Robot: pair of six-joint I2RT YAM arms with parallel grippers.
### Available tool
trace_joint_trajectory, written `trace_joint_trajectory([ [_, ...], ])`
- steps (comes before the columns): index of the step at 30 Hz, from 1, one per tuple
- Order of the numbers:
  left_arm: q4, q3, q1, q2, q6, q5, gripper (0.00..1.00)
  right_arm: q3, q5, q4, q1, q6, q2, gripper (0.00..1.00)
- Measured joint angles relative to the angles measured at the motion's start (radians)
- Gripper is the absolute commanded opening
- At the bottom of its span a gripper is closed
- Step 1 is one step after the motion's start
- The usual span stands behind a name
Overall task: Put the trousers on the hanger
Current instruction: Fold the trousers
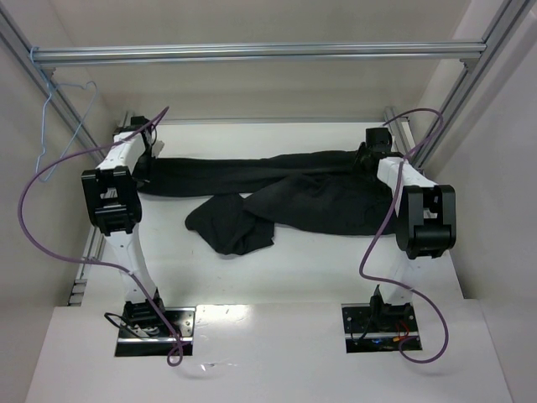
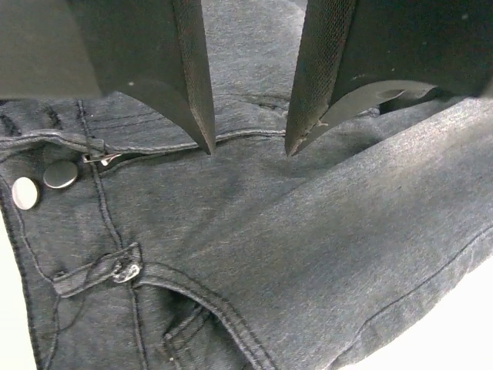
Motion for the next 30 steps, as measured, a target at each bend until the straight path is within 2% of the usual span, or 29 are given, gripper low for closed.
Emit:
trace_joint_trajectory([
  [1,-0.003,0.0,0.0,-0.002,0.012,-0.016,0.59,0.0,0.001,0.001,0.0,-0.002,0.001,0.5],
  [2,-0.008,0.001,0.0,-0.003,0.02,-0.028,0.67,0.0,0.0,0.001,0.0,-0.004,0.001,0.5],
  [4,-0.039,0.015,0.0,-0.005,0.026,-0.046,0.8,0.0,0.0,0.001,0.0,-0.005,0.001,0.53],
  [6,-0.076,0.053,0.0,-0.005,0.027,-0.058,0.83,0.0,0.001,0.001,0.0,-0.009,0.002,0.54],
  [9,-0.107,0.14,0.0,-0.006,0.025,-0.072,0.83,0.0,0.006,0.001,0.0,-0.016,0.002,0.54],
  [12,-0.103,0.222,-0.002,-0.01,0.025,-0.074,0.83,0.005,0.011,-0.002,0.0,-0.031,0.002,0.42],
  [13,-0.098,0.24,-0.005,-0.011,0.026,-0.074,0.83,0.013,0.013,-0.004,0.0,-0.036,0.006,0.36],
  [15,-0.085,0.266,-0.012,-0.011,0.03,-0.073,0.83,0.047,0.016,-0.005,0.0,-0.044,0.024,0.31],
  [21,-0.032,0.275,-0.069,0.051,0.066,-0.109,0.83,0.151,0.019,-0.001,0.0,-0.058,0.083,0.31],
  [29,0.0,0.325,-0.084,0.206,0.157,-0.146,0.84,0.16,0.006,0.0,0.0,-0.069,0.1,0.38],
  [30,0.003,0.344,-0.082,0.225,0.163,-0.155,0.82,0.161,0.005,0.0,0.0,-0.072,0.101,0.38],
])
